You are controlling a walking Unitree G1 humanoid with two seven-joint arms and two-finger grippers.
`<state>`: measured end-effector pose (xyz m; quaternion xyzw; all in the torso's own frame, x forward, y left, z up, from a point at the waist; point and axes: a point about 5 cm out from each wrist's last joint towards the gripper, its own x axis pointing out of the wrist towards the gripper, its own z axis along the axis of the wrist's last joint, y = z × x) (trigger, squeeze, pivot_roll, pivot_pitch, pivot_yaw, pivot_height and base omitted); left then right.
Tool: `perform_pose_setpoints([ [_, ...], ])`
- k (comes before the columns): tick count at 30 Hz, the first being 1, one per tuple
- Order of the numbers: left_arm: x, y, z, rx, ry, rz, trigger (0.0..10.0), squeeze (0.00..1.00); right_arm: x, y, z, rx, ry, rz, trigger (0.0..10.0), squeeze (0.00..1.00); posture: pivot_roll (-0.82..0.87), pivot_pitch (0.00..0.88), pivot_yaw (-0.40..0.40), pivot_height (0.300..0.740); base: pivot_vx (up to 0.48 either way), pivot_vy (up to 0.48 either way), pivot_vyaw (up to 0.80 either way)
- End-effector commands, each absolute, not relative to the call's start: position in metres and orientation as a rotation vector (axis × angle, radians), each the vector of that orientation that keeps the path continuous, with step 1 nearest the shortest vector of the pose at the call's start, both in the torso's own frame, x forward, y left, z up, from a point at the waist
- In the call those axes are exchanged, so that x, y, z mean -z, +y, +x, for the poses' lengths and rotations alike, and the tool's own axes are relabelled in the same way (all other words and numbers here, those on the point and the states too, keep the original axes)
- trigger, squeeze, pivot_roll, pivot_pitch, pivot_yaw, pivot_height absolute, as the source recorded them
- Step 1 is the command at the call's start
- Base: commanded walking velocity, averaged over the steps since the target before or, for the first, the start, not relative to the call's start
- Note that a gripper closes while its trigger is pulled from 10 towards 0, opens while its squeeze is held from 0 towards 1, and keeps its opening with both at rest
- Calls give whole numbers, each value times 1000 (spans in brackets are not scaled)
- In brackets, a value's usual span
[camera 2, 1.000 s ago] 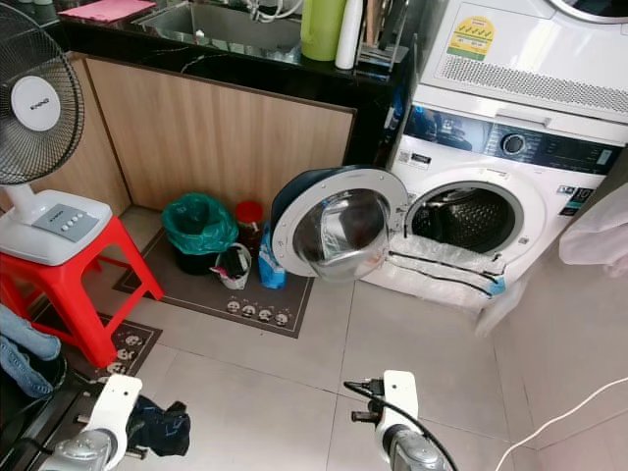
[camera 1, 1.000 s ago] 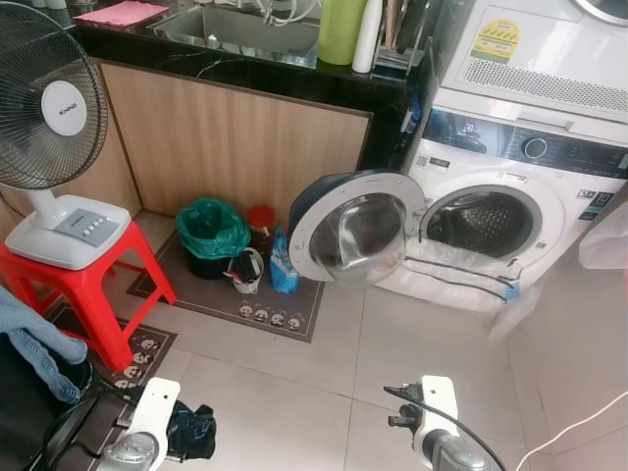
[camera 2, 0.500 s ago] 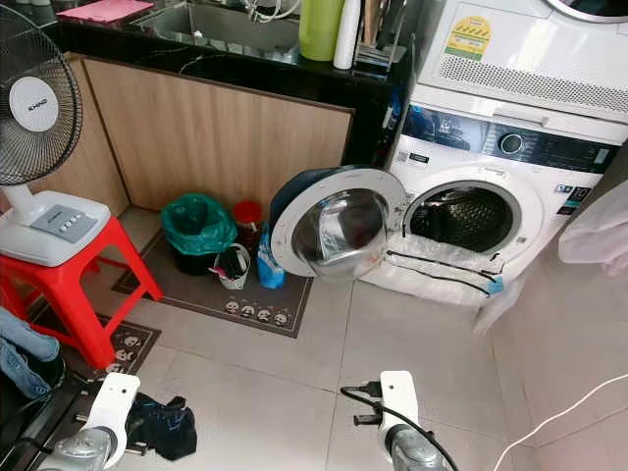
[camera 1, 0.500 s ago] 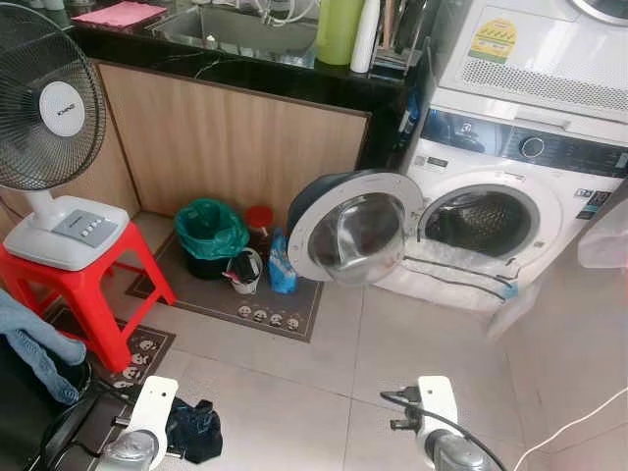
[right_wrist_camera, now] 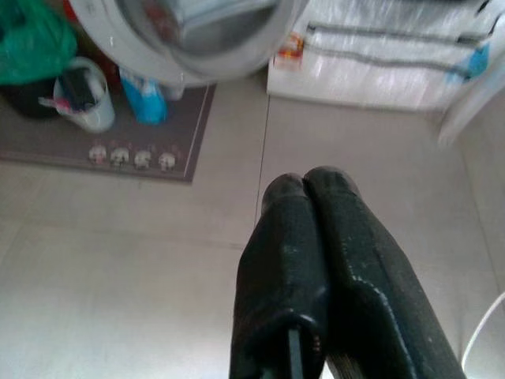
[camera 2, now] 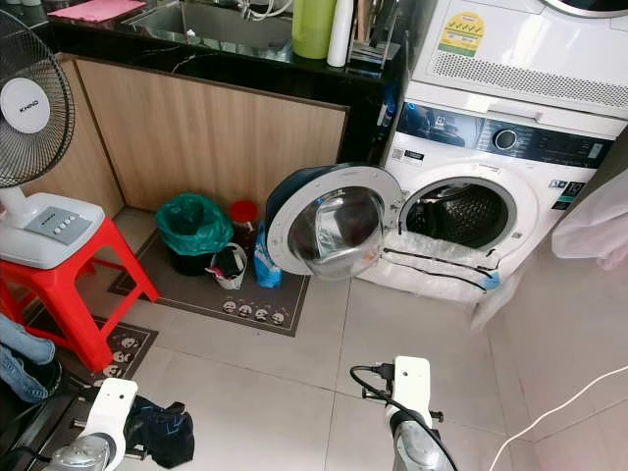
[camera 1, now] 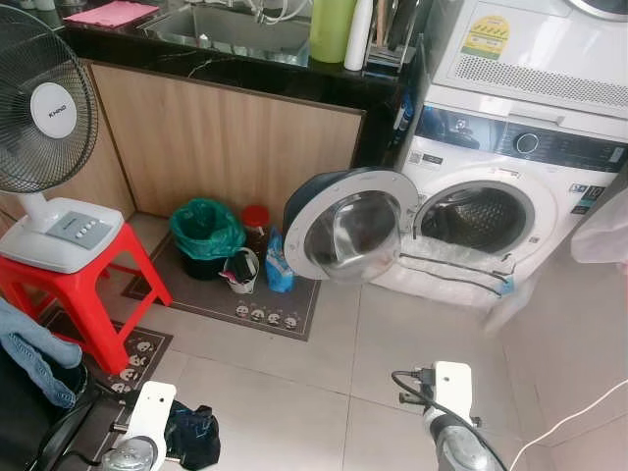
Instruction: Clothes washing
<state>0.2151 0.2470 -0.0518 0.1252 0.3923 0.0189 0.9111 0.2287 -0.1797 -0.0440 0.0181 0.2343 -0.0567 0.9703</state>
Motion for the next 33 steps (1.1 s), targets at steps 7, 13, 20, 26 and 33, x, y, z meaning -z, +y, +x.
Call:
perform_pose_setpoints([
  [7,57,247,207,-48,829,255,10000,0,-37,-203,293,152,9,-106,10000,0,168,0,-138,740,0,0,0],
  [13,57,250,206,-60,836,260,10000,0,-98,-192,326,118,-281,-97,10000,0,173,0,-138,740,0,0,0],
  [20,57,250,205,-57,841,269,10000,0,-133,-184,336,124,-454,-116,10000,0,172,0,-138,740,0,0,0],
  [26,58,249,205,-45,846,281,10000,0,-150,-171,338,104,-531,-216,10000,0,157,0,-139,740,0,0,0],
  [33,58,249,204,-55,842,270,10000,0,-172,-166,321,69,-652,-246,10000,0,140,0,-161,740,0,0,0],
])
